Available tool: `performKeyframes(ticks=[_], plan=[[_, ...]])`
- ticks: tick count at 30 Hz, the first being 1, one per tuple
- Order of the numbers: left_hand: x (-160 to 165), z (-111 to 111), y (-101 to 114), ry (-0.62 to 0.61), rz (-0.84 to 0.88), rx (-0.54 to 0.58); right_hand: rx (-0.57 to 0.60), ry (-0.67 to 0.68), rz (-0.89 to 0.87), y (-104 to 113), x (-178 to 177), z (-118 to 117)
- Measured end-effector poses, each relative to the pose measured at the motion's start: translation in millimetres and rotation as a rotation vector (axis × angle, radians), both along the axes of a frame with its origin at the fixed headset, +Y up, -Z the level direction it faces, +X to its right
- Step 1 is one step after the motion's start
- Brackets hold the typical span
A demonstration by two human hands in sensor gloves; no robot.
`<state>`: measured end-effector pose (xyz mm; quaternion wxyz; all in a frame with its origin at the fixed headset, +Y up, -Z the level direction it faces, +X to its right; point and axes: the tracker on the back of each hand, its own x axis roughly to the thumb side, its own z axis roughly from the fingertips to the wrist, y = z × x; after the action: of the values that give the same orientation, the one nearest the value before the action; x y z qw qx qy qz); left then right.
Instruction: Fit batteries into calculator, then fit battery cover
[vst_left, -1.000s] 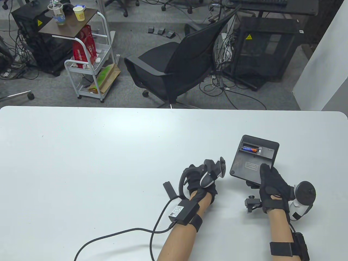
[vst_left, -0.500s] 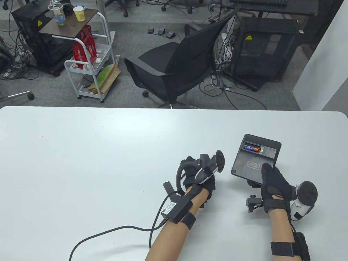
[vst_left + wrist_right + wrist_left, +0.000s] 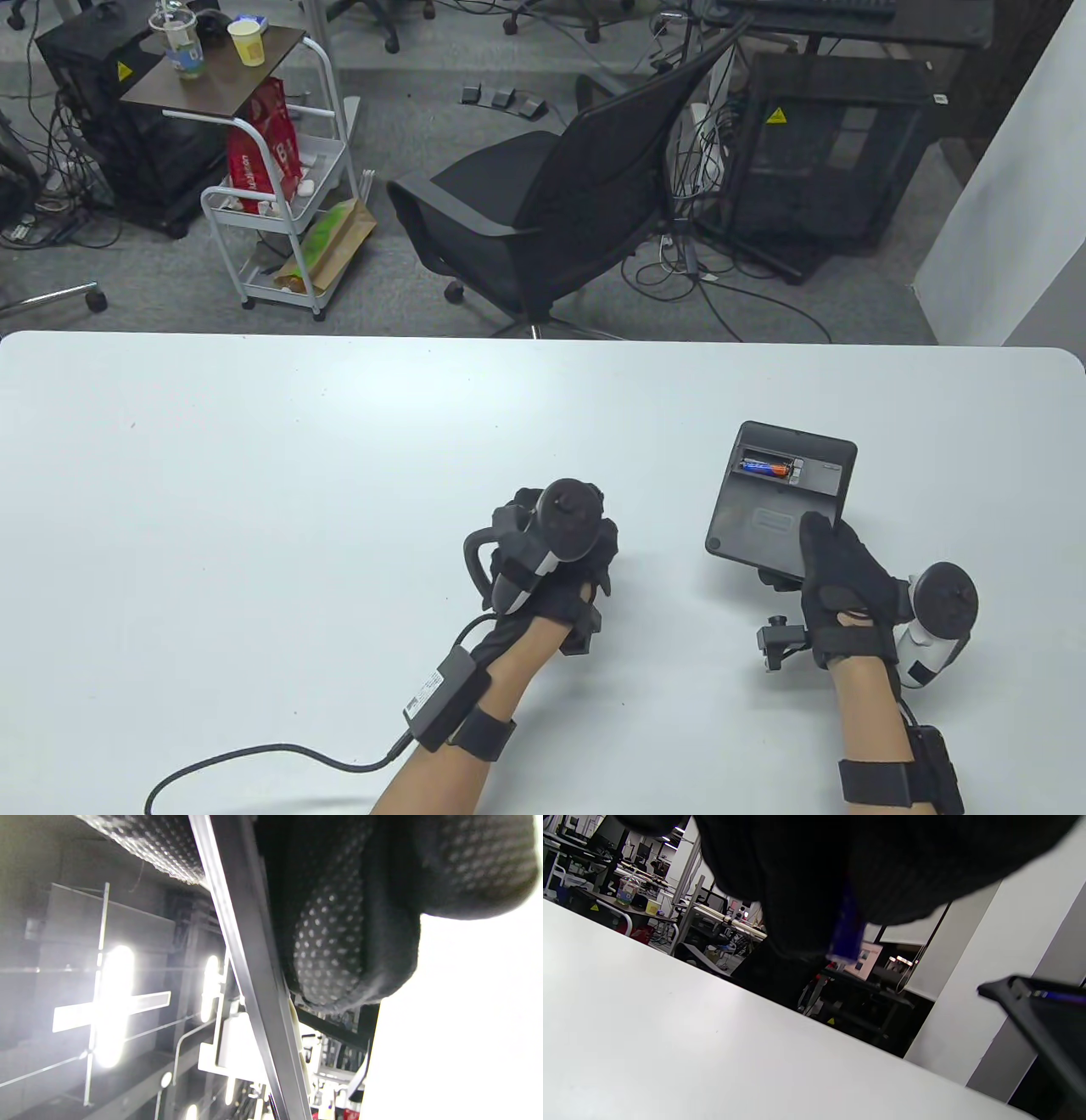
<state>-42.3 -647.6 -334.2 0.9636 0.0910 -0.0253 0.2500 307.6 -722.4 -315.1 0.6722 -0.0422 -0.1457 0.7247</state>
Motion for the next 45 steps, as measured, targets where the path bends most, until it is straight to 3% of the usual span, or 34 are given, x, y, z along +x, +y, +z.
performKeyframes(ticks=[11, 19, 29, 45], plan=[[-59.8, 27.0, 2.4, -0.045, 0.273, 0.185, -0.004, 0.095, 0.011, 3.8, -18.9, 2.2], [-80.8, 34.1, -13.5, -0.072, 0.437, 0.236, 0.014, 0.211, 0.003, 12.0, -42.4, 8.2], [-81.8, 44.9, -21.0, -0.125, 0.483, 0.341, 0.015, 0.351, 0.059, 12.1, -74.6, 13.0], [-60.0, 56.4, -24.0, -0.227, 0.395, 0.426, -0.053, 0.562, 0.114, 1.7, -117.1, 20.8]])
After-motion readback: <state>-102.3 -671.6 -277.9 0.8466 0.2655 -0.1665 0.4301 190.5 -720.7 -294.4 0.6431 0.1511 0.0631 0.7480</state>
